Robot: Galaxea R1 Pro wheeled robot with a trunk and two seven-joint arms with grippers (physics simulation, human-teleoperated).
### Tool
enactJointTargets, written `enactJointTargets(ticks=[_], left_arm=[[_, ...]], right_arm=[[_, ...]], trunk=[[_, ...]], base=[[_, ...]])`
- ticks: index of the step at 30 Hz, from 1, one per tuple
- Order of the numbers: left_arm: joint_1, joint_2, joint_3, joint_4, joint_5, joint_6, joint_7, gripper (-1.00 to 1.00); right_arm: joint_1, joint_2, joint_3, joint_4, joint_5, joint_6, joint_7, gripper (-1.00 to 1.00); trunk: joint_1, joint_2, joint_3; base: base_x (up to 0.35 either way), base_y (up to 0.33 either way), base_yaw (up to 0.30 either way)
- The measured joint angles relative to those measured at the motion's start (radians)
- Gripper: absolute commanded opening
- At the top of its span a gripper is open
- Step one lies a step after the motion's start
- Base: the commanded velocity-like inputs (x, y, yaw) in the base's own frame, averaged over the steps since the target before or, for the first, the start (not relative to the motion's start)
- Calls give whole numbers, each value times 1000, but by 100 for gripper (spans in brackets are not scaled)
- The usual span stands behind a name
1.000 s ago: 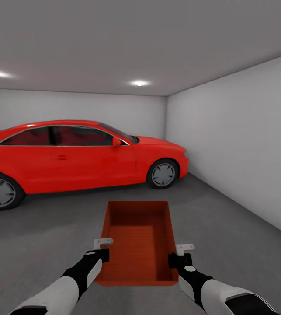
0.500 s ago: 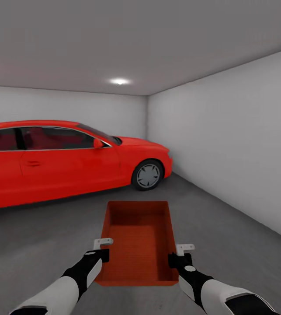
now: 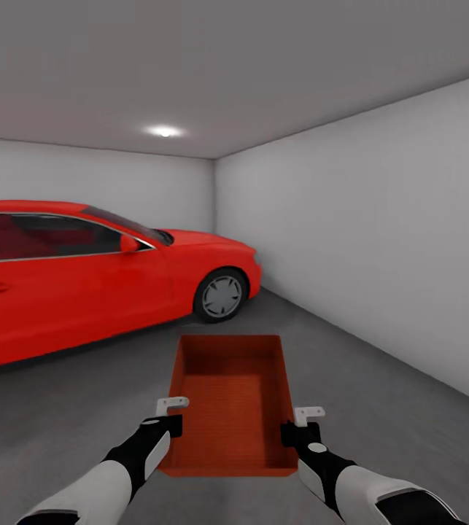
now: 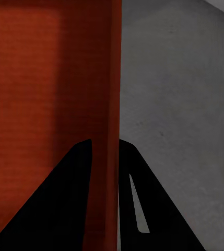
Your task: Move the two storage containers from the living room to the garage. In the garage, place one container on the floor and stack the other container on top of it (either order is fine).
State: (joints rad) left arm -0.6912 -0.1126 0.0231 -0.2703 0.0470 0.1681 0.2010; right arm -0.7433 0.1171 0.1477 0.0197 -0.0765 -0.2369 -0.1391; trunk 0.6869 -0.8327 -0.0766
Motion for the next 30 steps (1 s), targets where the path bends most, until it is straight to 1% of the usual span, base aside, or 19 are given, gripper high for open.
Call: enactJointTargets(ticks=[30], left_arm=[[0, 0, 0, 0, 0, 0, 0, -100]], right_arm=[[0, 0, 0, 0, 0, 0, 0, -100]], trunk=[[0, 0, 0]], base=[[299, 217, -284]])
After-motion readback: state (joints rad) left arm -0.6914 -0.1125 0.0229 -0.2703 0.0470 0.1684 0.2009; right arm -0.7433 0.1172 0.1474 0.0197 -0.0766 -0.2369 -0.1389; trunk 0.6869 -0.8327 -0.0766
